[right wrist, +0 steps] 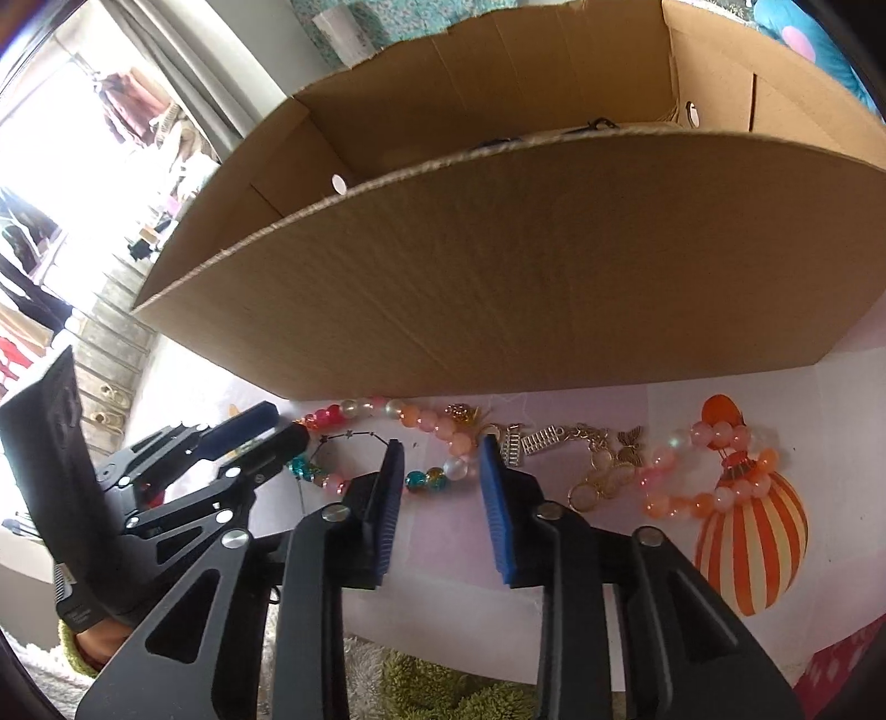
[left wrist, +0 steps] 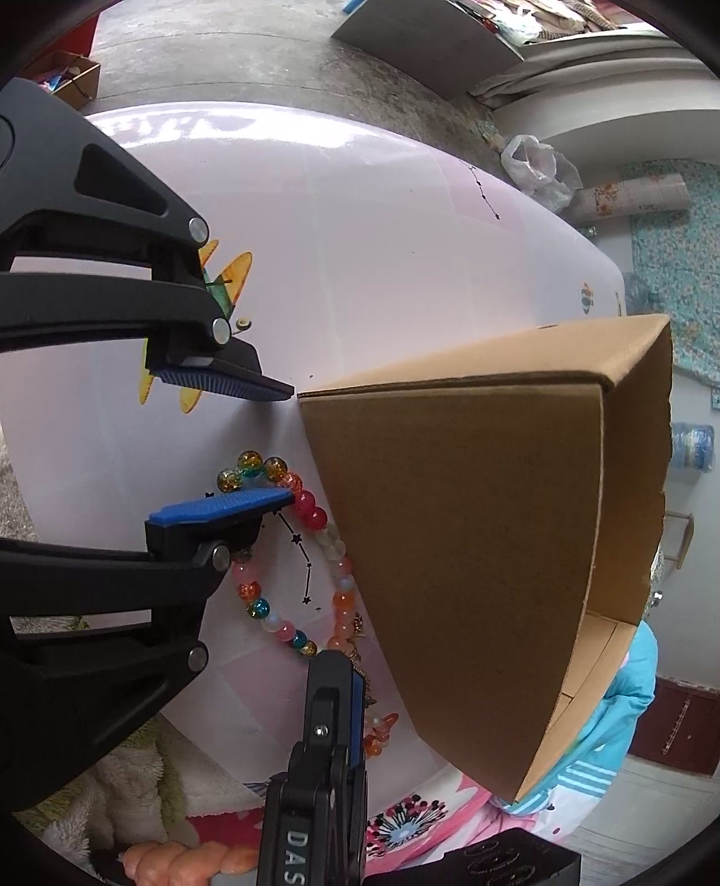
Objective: Organize jewelry
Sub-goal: 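Close the left tool on the multicolour bead bracelet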
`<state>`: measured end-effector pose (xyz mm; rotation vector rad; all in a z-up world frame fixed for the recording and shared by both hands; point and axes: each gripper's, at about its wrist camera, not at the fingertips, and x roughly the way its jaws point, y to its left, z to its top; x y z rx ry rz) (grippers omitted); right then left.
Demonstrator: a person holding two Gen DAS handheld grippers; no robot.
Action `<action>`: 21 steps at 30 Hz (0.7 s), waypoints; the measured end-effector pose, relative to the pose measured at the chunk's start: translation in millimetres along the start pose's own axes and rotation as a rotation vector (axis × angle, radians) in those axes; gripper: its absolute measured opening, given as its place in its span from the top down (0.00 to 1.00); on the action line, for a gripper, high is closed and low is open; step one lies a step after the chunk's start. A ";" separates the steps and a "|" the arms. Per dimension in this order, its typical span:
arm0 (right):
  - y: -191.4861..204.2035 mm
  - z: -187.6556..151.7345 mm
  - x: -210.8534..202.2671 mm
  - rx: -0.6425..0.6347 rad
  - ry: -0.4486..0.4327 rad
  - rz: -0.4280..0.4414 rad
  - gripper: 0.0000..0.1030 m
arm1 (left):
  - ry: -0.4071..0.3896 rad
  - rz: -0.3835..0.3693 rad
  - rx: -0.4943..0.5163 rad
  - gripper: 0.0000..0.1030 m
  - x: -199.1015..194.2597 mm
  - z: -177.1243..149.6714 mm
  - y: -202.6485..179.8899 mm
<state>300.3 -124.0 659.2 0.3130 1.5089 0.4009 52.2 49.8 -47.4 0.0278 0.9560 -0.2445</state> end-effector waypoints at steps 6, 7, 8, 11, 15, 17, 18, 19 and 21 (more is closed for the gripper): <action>8.1 4.7 12.4 -0.009 0.025 -0.041 0.83 | 0.005 -0.016 0.041 0.73 2.2 2.4 -5.1; 9.3 5.2 14.4 -0.009 0.030 -0.046 0.83 | 0.006 -0.015 0.045 0.73 2.1 2.3 -5.2; 10.4 5.4 15.8 -0.008 0.032 -0.048 0.83 | 0.008 -0.016 0.046 0.73 2.3 2.6 -5.7; 20.0 8.5 20.6 -0.033 0.032 -0.075 0.83 | 0.009 -0.021 0.057 0.73 3.2 4.1 -9.4; 34.4 9.4 26.3 -0.089 0.032 -0.129 0.83 | 0.014 -0.019 0.083 0.73 3.3 4.1 -14.7; 41.7 9.1 27.7 -0.121 0.032 -0.159 0.83 | 0.019 -0.022 0.091 0.73 2.6 3.5 -16.8; 45.7 8.9 29.1 -0.134 0.031 -0.172 0.87 | 0.022 -0.020 0.097 0.73 2.9 3.5 -19.2; 50.3 8.1 30.6 -0.159 0.030 -0.193 0.90 | 0.024 -0.015 0.109 0.73 2.8 2.9 -21.5; 59.8 4.5 32.5 -0.180 0.025 -0.207 0.90 | 0.023 0.005 0.136 0.73 2.5 1.5 -26.5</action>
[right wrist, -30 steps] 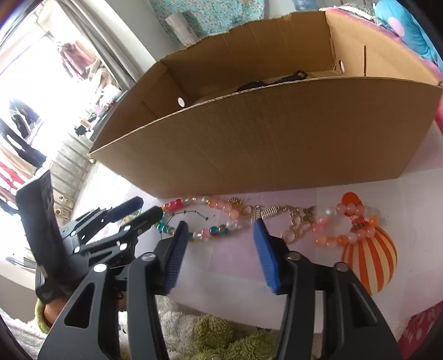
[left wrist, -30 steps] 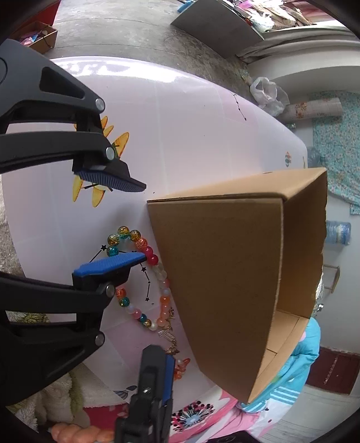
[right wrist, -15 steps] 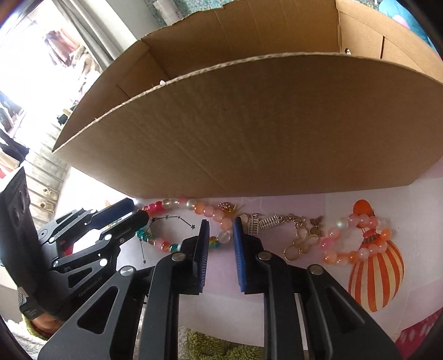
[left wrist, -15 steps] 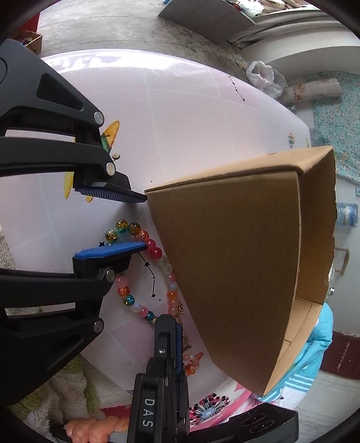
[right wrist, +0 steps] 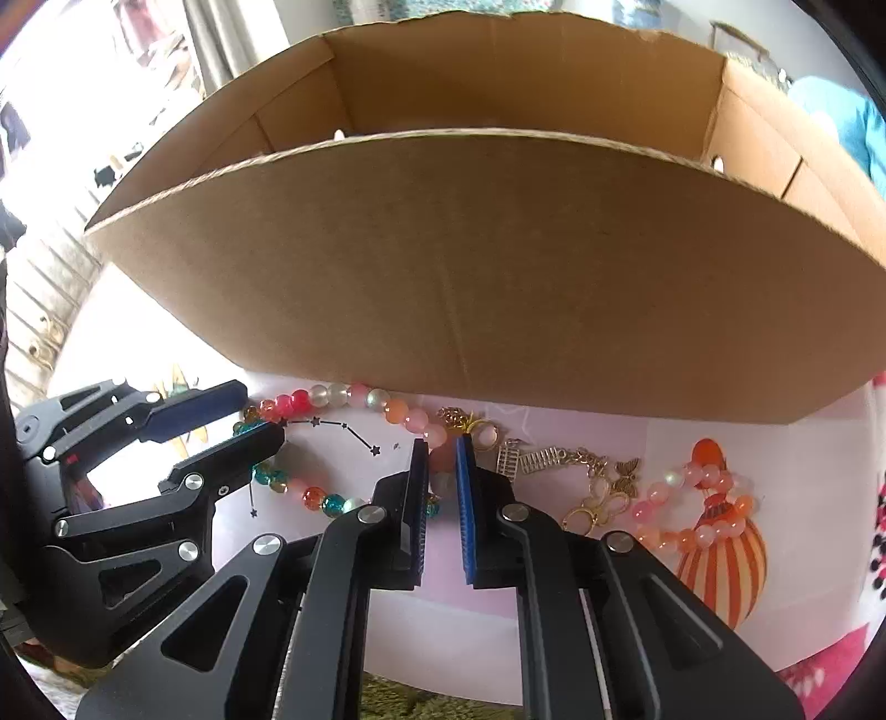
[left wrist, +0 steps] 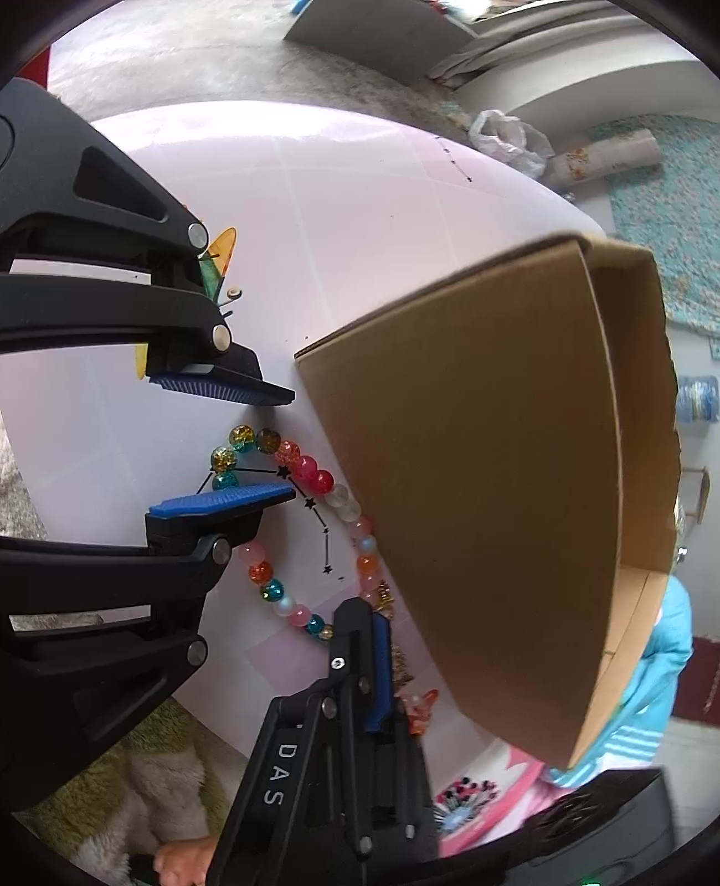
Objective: Organize jewelry
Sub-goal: 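Close the left tool on the multicolour bead bracelet, then carry the bead bracelet with the left tool into the box and release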
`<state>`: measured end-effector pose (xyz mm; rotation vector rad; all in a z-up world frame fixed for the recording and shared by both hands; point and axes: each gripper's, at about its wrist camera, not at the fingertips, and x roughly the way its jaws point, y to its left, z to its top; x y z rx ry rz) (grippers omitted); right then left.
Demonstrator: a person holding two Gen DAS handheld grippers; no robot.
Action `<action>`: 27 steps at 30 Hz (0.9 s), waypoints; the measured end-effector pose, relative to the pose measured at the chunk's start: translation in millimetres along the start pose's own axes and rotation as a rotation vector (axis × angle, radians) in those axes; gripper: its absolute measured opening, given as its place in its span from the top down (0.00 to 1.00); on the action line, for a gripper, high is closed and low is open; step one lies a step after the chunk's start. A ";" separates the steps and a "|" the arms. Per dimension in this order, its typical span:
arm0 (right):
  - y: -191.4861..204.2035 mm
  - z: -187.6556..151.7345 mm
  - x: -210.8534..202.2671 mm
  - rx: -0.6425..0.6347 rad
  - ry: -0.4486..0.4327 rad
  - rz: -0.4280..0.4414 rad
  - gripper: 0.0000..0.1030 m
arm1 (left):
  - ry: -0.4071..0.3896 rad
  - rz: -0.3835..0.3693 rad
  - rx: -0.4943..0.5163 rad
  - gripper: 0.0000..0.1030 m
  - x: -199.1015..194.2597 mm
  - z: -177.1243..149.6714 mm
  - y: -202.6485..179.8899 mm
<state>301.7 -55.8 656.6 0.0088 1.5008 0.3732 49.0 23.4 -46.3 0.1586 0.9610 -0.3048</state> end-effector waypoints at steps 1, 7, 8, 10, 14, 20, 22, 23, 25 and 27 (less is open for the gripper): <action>2.0 0.2 0.1 0.001 -0.002 0.001 0.90 | -0.001 0.012 0.013 0.73 0.0 -0.3 -2.8; 1.4 -2.1 -14.5 0.008 -0.042 0.018 0.90 | -0.027 0.046 0.045 0.92 -3.6 -5.3 -12.9; 0.7 -3.2 -16.7 0.008 -0.049 0.020 0.90 | -0.032 0.054 0.046 0.92 -4.3 -6.0 -14.2; 4.2 -4.1 -19.8 0.008 -0.060 0.022 0.90 | -0.044 0.060 0.050 0.92 -6.2 -7.4 -16.3; 1.1 -5.9 -24.2 0.014 -0.079 0.034 0.90 | -0.081 0.073 0.059 0.92 -17.3 -10.6 -20.7; -9.0 -18.2 -49.6 0.010 -0.144 0.051 0.90 | -0.162 0.061 0.039 0.92 -51.8 -12.3 -27.0; -8.3 -21.3 -61.1 0.007 -0.177 0.057 0.90 | -0.190 0.055 0.037 0.92 -64.8 -8.9 -28.8; -8.8 -22.9 -68.9 0.002 -0.196 0.061 0.90 | -0.205 0.051 0.036 0.92 -72.0 -8.3 -30.5; -8.7 -24.3 -86.1 -0.010 -0.240 0.067 0.90 | -0.248 0.029 0.031 0.92 -90.9 -3.8 -32.4; -8.5 -23.6 -104.9 -0.030 -0.287 0.074 0.90 | -0.298 0.006 0.035 0.92 -109.5 4.8 -32.3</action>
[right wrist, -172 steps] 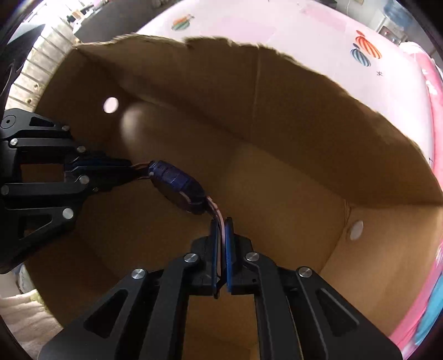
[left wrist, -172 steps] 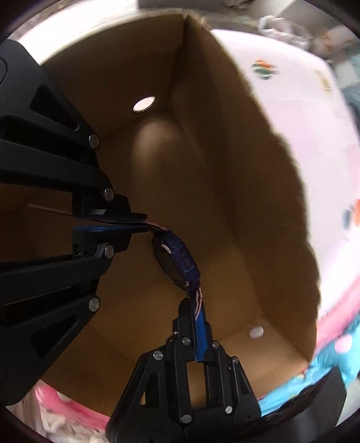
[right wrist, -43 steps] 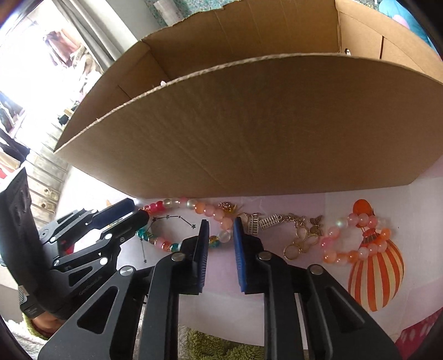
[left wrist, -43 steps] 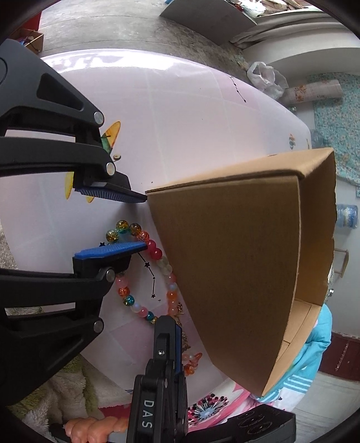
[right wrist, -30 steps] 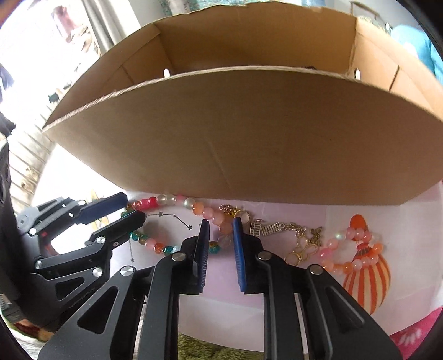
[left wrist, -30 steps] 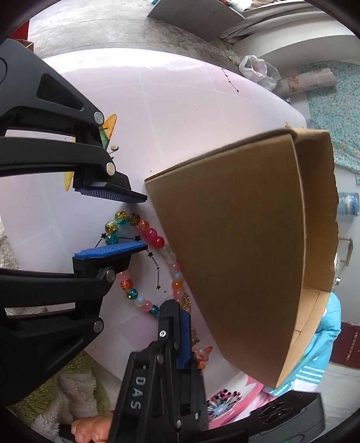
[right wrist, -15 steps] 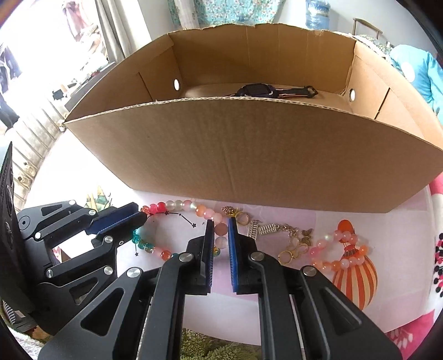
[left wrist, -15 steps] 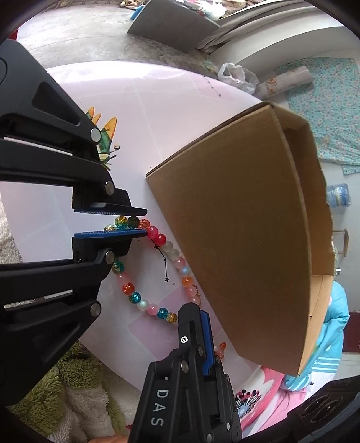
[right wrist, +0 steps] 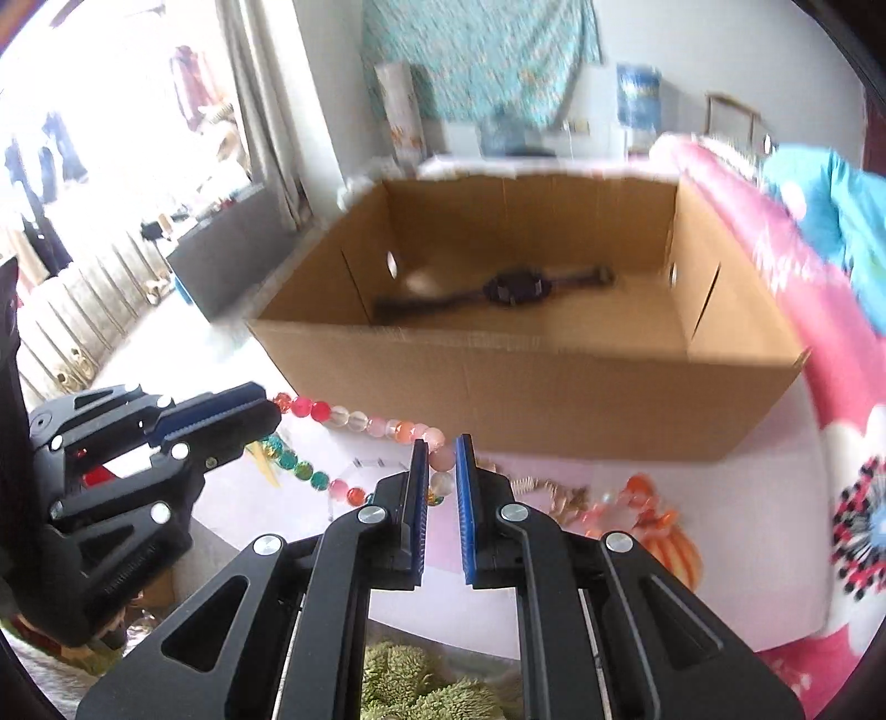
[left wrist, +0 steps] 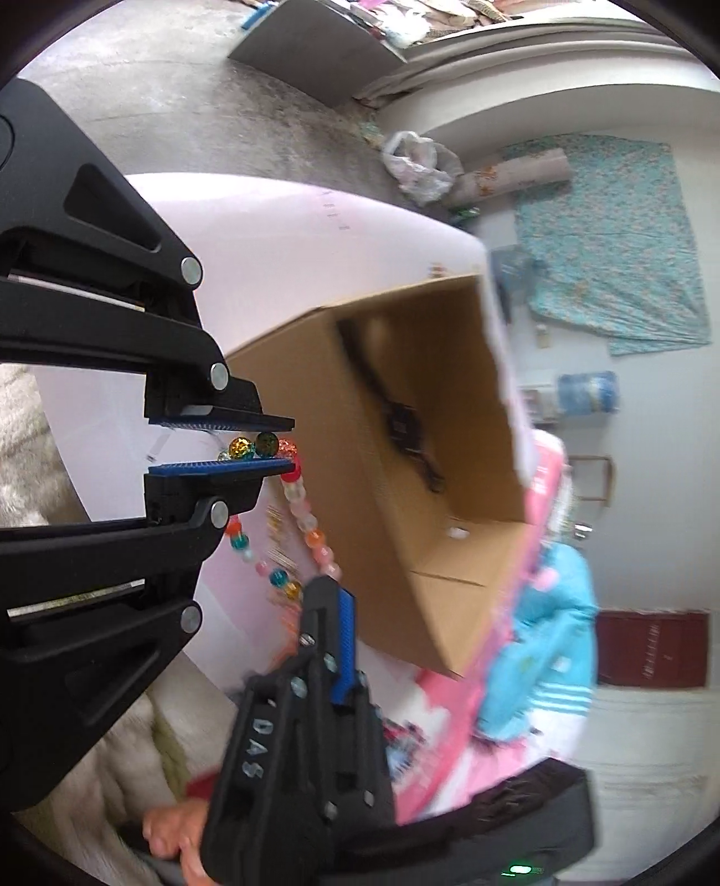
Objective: Organize jewelry
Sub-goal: 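Carry the bead bracelet with the left tool into the box and release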
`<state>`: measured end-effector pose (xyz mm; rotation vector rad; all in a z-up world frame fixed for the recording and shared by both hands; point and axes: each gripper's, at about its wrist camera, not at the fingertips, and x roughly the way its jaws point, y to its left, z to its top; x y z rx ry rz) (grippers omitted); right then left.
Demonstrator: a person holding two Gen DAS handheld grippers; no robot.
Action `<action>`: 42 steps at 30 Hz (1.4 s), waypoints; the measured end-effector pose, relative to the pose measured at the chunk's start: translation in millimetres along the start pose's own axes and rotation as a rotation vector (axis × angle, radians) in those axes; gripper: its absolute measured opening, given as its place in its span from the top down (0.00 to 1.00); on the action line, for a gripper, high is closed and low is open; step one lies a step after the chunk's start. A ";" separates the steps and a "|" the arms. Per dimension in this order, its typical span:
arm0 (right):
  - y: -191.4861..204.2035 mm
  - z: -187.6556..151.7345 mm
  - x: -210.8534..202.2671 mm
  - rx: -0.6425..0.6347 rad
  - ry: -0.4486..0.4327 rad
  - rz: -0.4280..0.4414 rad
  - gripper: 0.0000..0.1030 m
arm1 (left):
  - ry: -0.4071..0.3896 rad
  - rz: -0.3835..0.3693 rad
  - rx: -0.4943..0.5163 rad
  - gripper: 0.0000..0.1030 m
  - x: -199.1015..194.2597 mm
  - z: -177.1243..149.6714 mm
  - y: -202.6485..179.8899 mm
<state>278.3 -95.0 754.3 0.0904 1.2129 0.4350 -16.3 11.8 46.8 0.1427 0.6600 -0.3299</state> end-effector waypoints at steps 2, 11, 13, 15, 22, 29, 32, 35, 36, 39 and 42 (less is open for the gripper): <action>2.2 10.5 -20.6 -0.028 -0.062 0.018 0.90 | -0.053 -0.008 0.013 0.92 -14.5 11.5 0.3; -21.8 97.0 -17.2 -0.081 -0.140 0.072 0.90 | -0.164 -0.037 0.047 0.92 -5.1 87.0 18.4; -35.7 113.6 13.3 -0.048 -0.054 0.105 0.90 | -0.104 -0.048 0.039 0.92 19.7 95.6 28.7; -48.8 121.8 46.4 -0.008 0.041 0.122 0.90 | -0.032 -0.050 0.035 0.92 46.3 96.1 34.2; -57.4 115.7 125.7 -0.008 0.268 0.132 0.90 | 0.174 -0.037 0.052 0.92 98.5 78.7 48.1; -62.4 107.3 147.9 0.017 0.354 0.146 0.89 | 0.226 -0.011 0.037 0.91 103.0 74.9 56.3; -67.8 109.7 139.9 0.035 0.326 0.157 0.89 | 0.211 0.002 0.027 0.91 96.6 76.1 56.9; -72.9 111.5 124.7 0.049 0.274 0.160 0.79 | 0.179 0.014 0.013 0.91 87.5 79.3 56.7; -74.9 110.9 116.4 0.053 0.243 0.162 0.76 | 0.166 0.013 0.006 0.91 83.4 80.0 55.1; -77.5 110.7 98.2 0.060 0.184 0.163 0.64 | 0.112 0.001 -0.008 0.83 62.0 79.0 50.5; -81.2 105.4 73.8 0.072 0.110 0.159 0.52 | 0.047 -0.018 -0.008 0.72 37.6 75.8 39.1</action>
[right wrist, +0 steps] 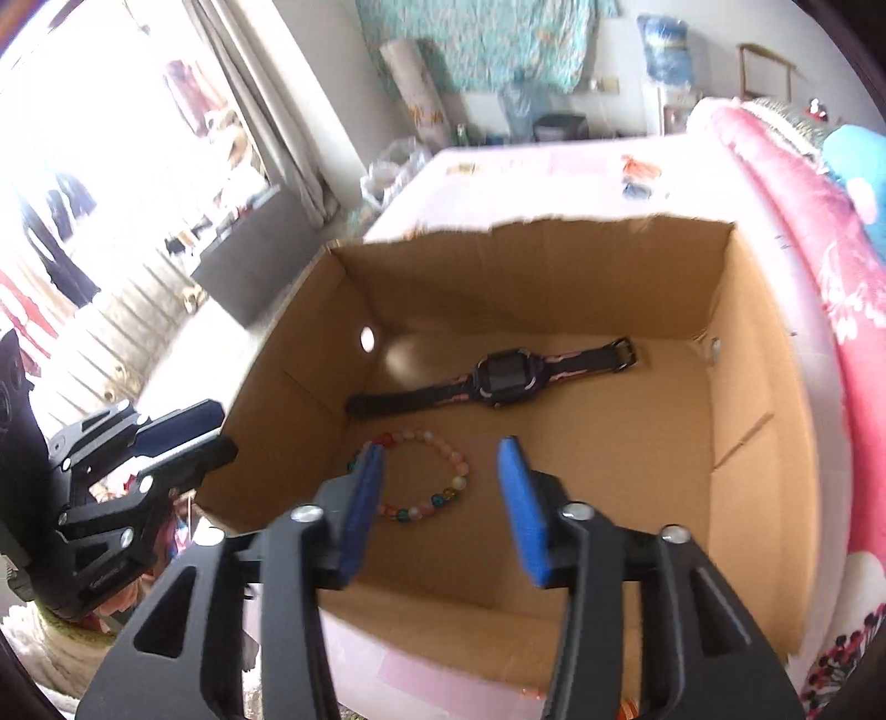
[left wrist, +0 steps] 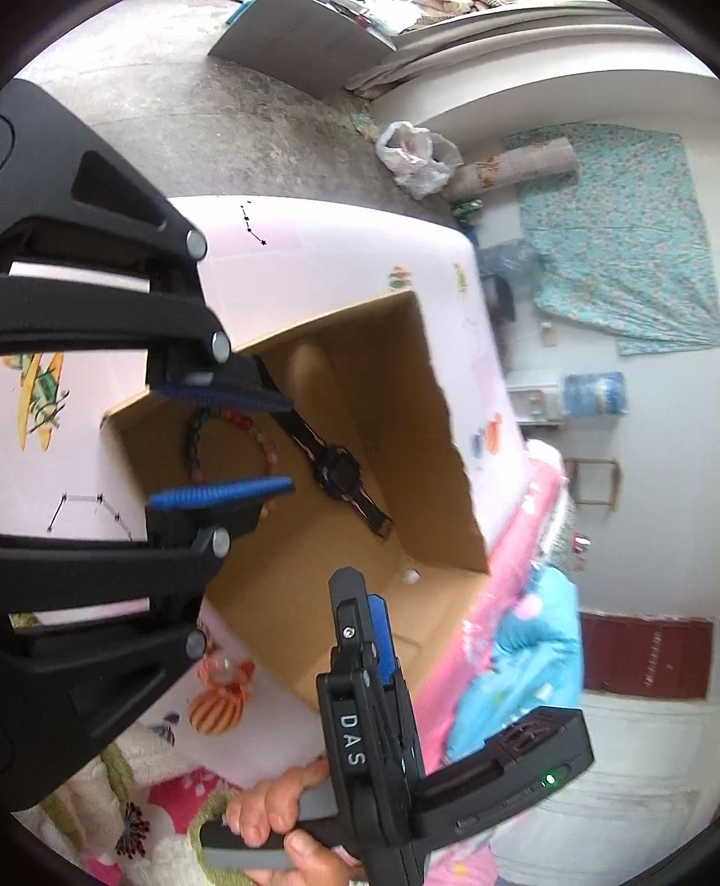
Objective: Organize jewelry
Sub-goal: 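Carry the bead bracelet with the left tool into the box and release, then withdraw both tools from the box back over the table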
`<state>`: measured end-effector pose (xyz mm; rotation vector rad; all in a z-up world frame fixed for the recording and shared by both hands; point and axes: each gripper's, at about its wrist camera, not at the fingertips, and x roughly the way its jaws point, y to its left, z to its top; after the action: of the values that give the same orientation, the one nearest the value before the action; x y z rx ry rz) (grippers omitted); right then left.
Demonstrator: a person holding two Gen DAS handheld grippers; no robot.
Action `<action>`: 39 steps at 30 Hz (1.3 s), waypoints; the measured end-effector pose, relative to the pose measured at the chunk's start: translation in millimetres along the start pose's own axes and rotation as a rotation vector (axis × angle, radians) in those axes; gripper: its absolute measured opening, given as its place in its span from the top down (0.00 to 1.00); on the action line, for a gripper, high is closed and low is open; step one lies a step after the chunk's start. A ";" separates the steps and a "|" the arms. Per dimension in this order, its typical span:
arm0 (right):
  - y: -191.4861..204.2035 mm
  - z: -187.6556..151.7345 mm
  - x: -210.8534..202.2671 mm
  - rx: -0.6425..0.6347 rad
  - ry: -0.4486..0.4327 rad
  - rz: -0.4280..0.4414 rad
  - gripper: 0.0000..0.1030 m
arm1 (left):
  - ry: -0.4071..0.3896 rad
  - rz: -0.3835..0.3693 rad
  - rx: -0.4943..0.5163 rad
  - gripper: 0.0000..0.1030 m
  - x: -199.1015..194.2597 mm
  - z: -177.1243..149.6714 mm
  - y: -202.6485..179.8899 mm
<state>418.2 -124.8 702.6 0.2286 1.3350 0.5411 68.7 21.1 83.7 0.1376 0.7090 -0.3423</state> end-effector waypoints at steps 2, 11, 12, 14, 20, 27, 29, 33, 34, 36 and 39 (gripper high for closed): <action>0.1 -8.2 -16.7 0.009 -0.051 -0.008 0.49 | -0.031 -0.022 0.001 0.62 -12.7 -4.2 -7.1; -13.5 -70.2 -61.0 0.119 -0.143 0.014 0.46 | 0.008 -0.091 -0.087 0.44 -22.0 -45.8 -31.1; -18.5 -77.7 -59.3 0.145 -0.128 0.020 0.46 | 0.030 -0.095 -0.105 0.44 -16.1 -50.2 -32.5; -26.5 -88.5 -54.2 0.182 -0.097 0.022 0.46 | 0.066 -0.093 -0.129 0.44 -4.9 -57.2 -33.9; -57.6 -96.4 -25.6 0.266 -0.011 0.006 0.46 | 0.116 -0.009 -0.147 0.44 22.0 -62.3 -31.1; -74.2 -84.7 -9.8 0.294 -0.022 0.009 0.46 | 0.126 0.047 -0.157 0.44 27.4 -60.7 -29.0; -75.8 -80.0 -6.4 0.291 -0.023 0.011 0.46 | 0.122 0.053 -0.172 0.44 29.5 -59.4 -27.9; -78.1 -75.4 0.0 0.297 -0.027 0.041 0.46 | 0.112 0.074 -0.203 0.44 39.3 -52.0 -21.4; -76.6 -74.6 1.0 0.298 -0.027 0.047 0.46 | 0.111 0.078 -0.207 0.44 41.5 -49.8 -20.0; -75.9 -73.4 3.2 0.294 -0.031 0.049 0.46 | 0.105 0.087 -0.214 0.44 45.7 -46.0 -17.1; -76.6 -70.5 6.6 0.292 -0.036 0.054 0.46 | 0.106 0.103 -0.217 0.44 49.2 -42.5 -14.8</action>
<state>369.8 -197.3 645.4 0.5123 1.3730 0.3834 72.1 4.6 19.2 -0.0137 0.8356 -0.1584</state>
